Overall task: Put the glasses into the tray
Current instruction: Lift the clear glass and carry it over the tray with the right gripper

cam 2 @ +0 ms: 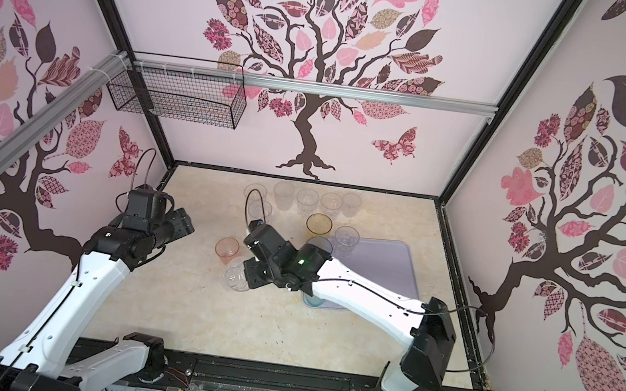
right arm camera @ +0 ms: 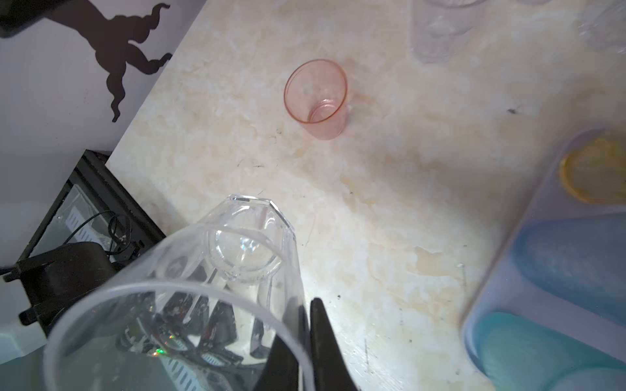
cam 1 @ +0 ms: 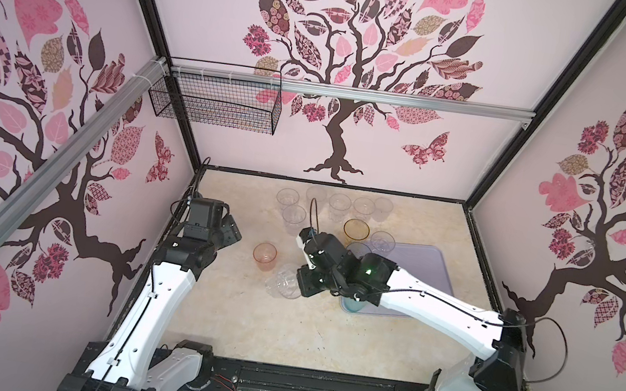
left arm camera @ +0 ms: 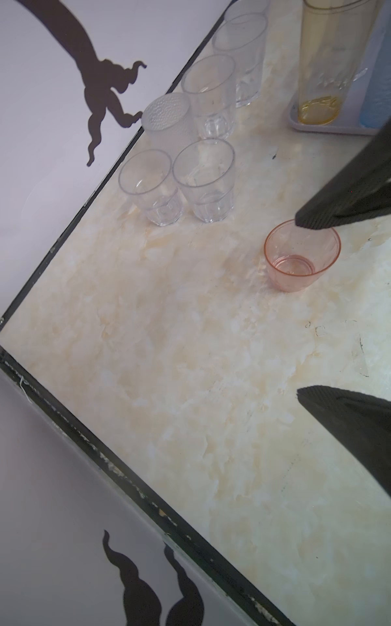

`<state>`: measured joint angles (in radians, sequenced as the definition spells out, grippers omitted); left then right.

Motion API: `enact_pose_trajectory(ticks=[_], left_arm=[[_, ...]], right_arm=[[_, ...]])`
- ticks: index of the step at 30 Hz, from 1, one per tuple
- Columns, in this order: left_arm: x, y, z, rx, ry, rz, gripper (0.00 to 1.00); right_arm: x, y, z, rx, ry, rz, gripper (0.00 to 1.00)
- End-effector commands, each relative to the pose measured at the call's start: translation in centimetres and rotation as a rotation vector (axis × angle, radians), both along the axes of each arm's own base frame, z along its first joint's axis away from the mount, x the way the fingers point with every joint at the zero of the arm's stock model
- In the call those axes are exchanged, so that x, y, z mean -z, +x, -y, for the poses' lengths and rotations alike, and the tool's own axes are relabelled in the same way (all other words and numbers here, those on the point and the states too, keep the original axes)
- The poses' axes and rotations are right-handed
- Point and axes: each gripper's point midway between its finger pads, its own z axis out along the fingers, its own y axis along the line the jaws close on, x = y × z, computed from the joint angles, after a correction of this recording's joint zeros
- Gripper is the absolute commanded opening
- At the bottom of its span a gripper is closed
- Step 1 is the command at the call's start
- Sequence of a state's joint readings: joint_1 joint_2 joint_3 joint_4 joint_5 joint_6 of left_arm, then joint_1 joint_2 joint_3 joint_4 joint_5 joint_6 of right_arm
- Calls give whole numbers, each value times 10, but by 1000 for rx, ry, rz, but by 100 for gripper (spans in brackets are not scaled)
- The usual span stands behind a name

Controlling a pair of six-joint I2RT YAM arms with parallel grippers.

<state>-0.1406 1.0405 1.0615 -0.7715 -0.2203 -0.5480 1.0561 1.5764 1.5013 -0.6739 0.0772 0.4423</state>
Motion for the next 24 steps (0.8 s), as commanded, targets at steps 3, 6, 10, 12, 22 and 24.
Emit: enact_pose_trajectory(ticks=[3,6,10,12,22,24], left_arm=[[-39,6,45,167,51,121,76],[-48,4,78,249,100,183,76],[-48,-2,129,398,186,220,77],[-44,-7,156,475,219,233,78],[13,-26,237,646,307,198,78],[25,-28,241,660,286,180,79]], right_arm=[[-76,32,81,139,-10,129,0],[-95,56,138,281,-41,159,0],[-96,79,211,468,-91,163,0],[-87,86,244,561,-107,146,0],[13,88,301,711,-373,-9,0],[33,87,304,709,-418,-44,0]])
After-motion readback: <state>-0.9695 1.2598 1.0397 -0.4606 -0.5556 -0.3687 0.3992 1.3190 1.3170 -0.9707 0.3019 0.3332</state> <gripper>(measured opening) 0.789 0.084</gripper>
